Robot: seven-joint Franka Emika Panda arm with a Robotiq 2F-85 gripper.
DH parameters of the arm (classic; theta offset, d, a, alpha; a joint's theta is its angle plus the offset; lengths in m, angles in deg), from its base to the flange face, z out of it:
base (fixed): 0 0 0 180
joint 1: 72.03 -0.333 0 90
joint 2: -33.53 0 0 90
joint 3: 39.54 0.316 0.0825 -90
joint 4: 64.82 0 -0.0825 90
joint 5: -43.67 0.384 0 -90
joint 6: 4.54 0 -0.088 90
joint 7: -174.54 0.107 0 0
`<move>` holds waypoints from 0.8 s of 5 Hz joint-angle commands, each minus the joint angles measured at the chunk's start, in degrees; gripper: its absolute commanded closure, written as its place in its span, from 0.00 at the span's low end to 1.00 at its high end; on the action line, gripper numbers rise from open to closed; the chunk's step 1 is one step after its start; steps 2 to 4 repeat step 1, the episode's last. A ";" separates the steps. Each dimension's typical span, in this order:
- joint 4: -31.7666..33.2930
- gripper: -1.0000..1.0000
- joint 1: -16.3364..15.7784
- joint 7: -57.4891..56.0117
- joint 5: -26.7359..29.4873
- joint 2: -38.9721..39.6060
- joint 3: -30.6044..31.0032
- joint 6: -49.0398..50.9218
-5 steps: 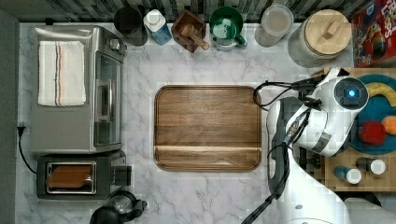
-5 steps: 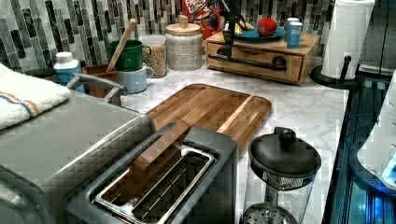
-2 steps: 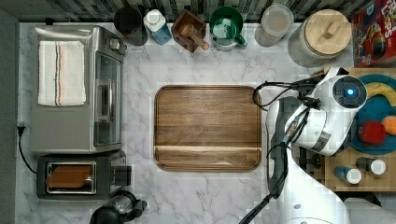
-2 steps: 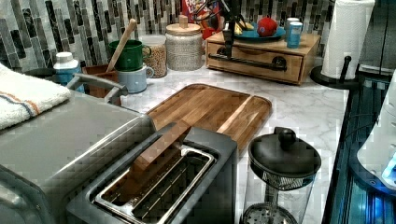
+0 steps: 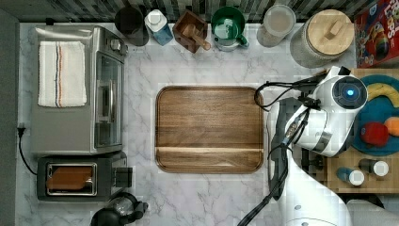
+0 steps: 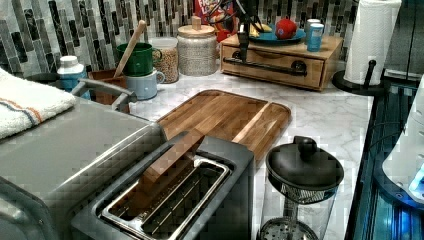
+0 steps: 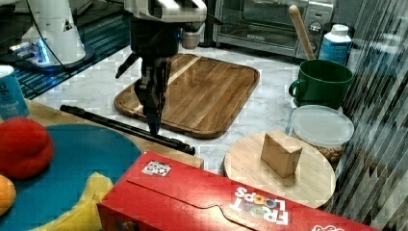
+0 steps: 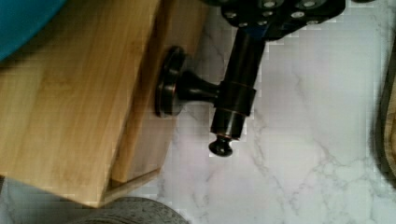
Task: Close the drawer.
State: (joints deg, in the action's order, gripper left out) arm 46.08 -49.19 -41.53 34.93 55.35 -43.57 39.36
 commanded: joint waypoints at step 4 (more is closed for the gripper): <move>-0.73 1.00 6.64 -3.48 -1.58 5.01 -6.47 2.81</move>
